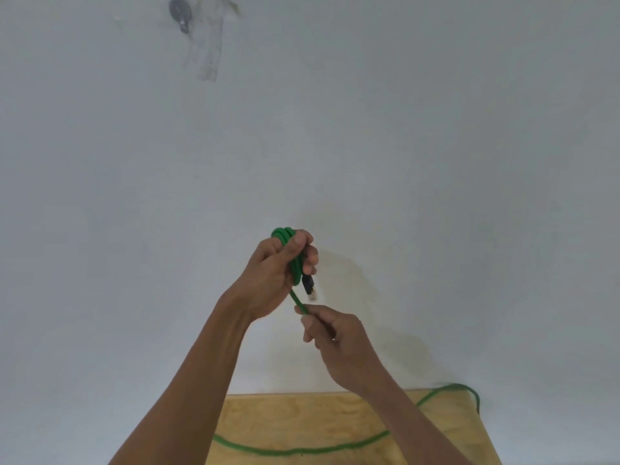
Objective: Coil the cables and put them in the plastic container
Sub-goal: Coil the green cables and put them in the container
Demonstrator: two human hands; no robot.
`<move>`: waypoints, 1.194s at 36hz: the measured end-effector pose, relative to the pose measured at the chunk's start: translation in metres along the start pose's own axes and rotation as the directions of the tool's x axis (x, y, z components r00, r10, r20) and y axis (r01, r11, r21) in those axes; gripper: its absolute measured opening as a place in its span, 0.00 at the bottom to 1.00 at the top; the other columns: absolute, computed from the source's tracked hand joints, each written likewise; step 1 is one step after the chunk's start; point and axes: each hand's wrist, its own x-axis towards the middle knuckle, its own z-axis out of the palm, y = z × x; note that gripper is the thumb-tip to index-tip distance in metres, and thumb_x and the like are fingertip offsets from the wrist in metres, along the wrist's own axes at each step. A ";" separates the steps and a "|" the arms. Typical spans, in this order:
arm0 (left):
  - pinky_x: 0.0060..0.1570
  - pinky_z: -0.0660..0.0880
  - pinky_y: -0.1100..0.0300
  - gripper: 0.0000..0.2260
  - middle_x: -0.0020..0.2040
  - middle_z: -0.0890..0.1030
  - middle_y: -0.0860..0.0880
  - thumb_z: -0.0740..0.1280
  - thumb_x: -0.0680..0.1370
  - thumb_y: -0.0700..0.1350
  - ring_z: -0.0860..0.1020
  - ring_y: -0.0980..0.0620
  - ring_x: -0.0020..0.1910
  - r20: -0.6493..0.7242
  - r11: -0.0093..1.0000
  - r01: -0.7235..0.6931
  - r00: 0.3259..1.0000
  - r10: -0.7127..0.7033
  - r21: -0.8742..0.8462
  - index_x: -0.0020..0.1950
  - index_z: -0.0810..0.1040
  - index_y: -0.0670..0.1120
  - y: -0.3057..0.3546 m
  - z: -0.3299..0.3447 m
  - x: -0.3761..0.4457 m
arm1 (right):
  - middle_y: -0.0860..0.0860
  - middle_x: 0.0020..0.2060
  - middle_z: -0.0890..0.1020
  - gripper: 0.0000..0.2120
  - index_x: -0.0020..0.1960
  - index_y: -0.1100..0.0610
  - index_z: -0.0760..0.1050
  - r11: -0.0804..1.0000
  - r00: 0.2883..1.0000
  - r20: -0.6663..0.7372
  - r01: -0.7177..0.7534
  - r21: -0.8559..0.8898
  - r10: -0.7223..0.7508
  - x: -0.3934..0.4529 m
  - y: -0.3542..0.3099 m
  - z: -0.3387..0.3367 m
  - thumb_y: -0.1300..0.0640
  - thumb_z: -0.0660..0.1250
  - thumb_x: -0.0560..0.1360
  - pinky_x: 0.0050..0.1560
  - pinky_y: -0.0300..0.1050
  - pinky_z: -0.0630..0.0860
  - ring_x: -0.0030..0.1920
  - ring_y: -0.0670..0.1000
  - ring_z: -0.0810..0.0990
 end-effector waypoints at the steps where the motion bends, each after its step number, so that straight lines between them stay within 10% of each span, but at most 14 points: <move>1: 0.42 0.74 0.57 0.09 0.36 0.78 0.47 0.58 0.84 0.43 0.74 0.51 0.34 -0.012 0.996 0.002 1.000 -0.001 0.085 0.49 0.74 0.40 0.000 -0.005 0.001 | 0.42 0.33 0.80 0.08 0.56 0.50 0.82 0.995 0.999 -0.020 0.040 -0.089 -0.041 -0.002 -0.003 -0.002 0.56 0.64 0.81 0.36 0.32 0.69 0.32 0.42 0.74; 7: 0.44 0.73 0.50 0.21 0.39 0.81 0.43 0.62 0.80 0.54 0.76 0.48 0.37 -0.015 0.847 0.064 0.998 -0.066 0.528 0.48 0.77 0.34 -0.009 -0.019 -0.007 | 0.43 0.47 0.83 0.13 0.61 0.47 0.79 0.723 0.958 0.137 0.282 -0.631 -0.253 0.005 -0.045 -0.039 0.51 0.62 0.79 0.45 0.46 0.77 0.43 0.46 0.80; 12: 0.42 0.74 0.55 0.31 0.38 0.82 0.41 0.47 0.83 0.63 0.78 0.47 0.36 0.087 0.811 0.137 0.971 -0.225 0.569 0.45 0.78 0.40 -0.015 0.006 -0.028 | 0.42 0.44 0.84 0.10 0.52 0.46 0.82 0.540 0.898 0.292 0.433 -0.722 -0.329 0.039 -0.089 -0.073 0.44 0.70 0.75 0.45 0.43 0.69 0.37 0.40 0.72; 19: 0.32 0.67 0.56 0.32 0.24 0.68 0.47 0.46 0.78 0.69 0.62 0.50 0.24 0.162 0.951 0.300 0.937 -0.308 0.072 0.37 0.72 0.43 -0.007 0.033 -0.046 | 0.55 0.35 0.85 0.08 0.40 0.59 0.83 0.971 0.947 0.257 0.221 -0.092 -0.191 0.063 -0.084 -0.079 0.58 0.80 0.66 0.39 0.57 0.76 0.37 0.64 0.79; 27: 0.25 0.63 0.61 0.34 0.20 0.59 0.50 0.47 0.76 0.73 0.57 0.53 0.19 0.217 0.953 0.286 0.941 -0.260 -0.098 0.31 0.67 0.45 -0.004 0.037 -0.052 | 0.54 0.38 0.80 0.13 0.41 0.60 0.75 0.932 0.945 0.327 -0.093 0.351 -0.028 0.048 -0.064 -0.053 0.49 0.67 0.74 0.39 0.40 0.77 0.37 0.49 0.80; 35: 0.27 0.67 0.59 0.32 0.20 0.64 0.46 0.60 0.77 0.68 0.60 0.49 0.20 -0.032 0.979 0.162 0.987 -0.159 0.121 0.30 0.70 0.40 0.003 0.038 -0.046 | 0.56 0.28 0.77 0.15 0.40 0.58 0.77 0.927 0.997 -0.075 0.061 0.370 -0.035 0.034 -0.063 -0.024 0.47 0.66 0.77 0.41 0.57 0.75 0.33 0.56 0.76; 43: 0.25 0.66 0.59 0.28 0.19 0.67 0.44 0.69 0.71 0.64 0.64 0.48 0.18 -0.284 0.988 0.060 0.959 -0.017 0.143 0.26 0.70 0.40 -0.009 0.058 -0.037 | 0.59 0.23 0.73 0.15 0.40 0.59 0.73 0.900 0.990 -0.138 0.047 0.434 0.015 0.036 -0.066 -0.020 0.50 0.65 0.80 0.26 0.44 0.74 0.20 0.56 0.73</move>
